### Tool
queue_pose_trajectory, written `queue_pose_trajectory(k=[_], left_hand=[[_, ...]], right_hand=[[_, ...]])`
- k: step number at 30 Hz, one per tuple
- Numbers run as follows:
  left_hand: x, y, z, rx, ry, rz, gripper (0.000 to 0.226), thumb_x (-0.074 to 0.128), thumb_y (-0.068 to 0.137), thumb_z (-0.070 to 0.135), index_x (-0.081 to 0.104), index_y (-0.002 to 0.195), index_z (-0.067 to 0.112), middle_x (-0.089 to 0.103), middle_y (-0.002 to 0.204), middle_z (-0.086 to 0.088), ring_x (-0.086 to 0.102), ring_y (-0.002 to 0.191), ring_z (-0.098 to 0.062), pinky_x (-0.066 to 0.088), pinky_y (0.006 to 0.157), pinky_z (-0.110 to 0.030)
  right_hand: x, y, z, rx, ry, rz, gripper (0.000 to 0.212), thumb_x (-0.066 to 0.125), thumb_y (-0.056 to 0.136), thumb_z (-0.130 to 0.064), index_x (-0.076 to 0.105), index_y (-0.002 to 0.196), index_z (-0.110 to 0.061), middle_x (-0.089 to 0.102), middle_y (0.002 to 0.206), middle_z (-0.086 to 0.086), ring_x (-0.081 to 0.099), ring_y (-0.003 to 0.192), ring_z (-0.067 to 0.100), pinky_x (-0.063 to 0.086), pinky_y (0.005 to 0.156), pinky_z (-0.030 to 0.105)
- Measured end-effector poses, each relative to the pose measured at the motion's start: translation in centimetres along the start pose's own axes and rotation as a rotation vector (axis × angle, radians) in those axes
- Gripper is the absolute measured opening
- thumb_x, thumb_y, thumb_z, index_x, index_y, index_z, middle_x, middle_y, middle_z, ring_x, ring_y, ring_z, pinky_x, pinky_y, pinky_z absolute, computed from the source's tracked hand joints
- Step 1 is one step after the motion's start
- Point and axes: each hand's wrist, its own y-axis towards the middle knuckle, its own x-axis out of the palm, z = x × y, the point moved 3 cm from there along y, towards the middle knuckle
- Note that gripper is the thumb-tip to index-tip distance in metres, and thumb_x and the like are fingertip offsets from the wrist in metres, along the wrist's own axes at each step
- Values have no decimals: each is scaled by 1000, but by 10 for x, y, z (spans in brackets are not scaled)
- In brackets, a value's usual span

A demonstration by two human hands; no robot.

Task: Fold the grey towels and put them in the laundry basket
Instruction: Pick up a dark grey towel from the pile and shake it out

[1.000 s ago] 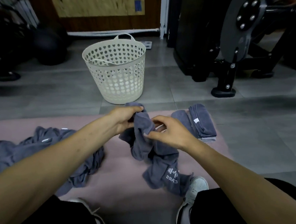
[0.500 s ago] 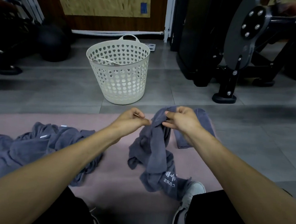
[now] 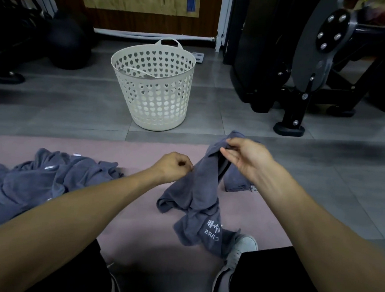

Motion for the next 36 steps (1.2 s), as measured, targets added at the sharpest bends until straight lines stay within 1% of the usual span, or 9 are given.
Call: queue_pose_trajectory(k=[5,8,13,19,24,29,31,34,36], left_hand=[[19,-6,13,56,-26,-1,31,78,75,42,71,96,20,71,88,4,65,83,-10,52,77,-26],[18,0,18,146,-24,93,15,67,87,26,75,88,13,74,84,2,67,81,-15,53,81,-31],[-18,8,33,-21,-337,171,22,52,95,14,59,75,20,60,67,0,56,64,-15,52,66,-31],[-49,-8,52,-3,-578,56,10,60,92,6,66,86,10,63,75,-7,62,65,-14,58,58,-24],[-67,-19,50,49,-635,-6,9,61,90,0,69,88,3,67,81,-13,66,70,-17,59,65,-25],[-69,-22,42,36,-714,65,17,69,82,-2,69,94,11,69,84,-5,65,79,-15,57,78,-25],[-68,-23,39,20,-619,168,23,72,80,0,68,99,12,65,86,0,61,81,-11,53,77,-23],[-55,-27,37,-10,-464,180,26,76,78,4,65,101,10,60,83,0,56,71,-8,47,63,-16],[-41,-27,30,-52,-334,135,26,80,75,11,63,94,10,59,80,-2,55,69,-11,48,64,-20]], right_hand=[[1,-3,0,8,63,-10,6,55,90,7,57,86,3,58,72,11,63,62,15,54,51,20],[0,-8,-5,-38,-72,24,10,58,89,4,57,82,-2,59,72,11,62,62,17,57,51,22],[-25,-4,-20,-498,-937,264,21,62,80,-9,44,83,-19,64,76,10,66,67,27,58,61,40],[13,-18,1,-835,-1336,-169,31,58,81,-7,66,109,-15,68,101,7,62,92,24,39,74,19],[37,-26,17,-786,-1332,-253,29,76,74,-38,66,94,-19,62,88,-5,56,81,12,46,70,24],[38,-13,19,-710,-1133,-93,41,74,81,-26,46,53,-17,43,46,-8,38,45,7,27,44,19],[35,-5,16,-599,-967,-9,47,75,80,-21,40,48,-16,36,39,-9,34,39,6,33,45,21],[30,3,9,-437,-677,68,38,75,77,-17,49,51,-14,46,47,-2,49,52,15,56,60,43],[28,4,3,-368,-546,101,27,74,79,-14,55,61,-9,51,57,7,55,59,21,59,62,40]])
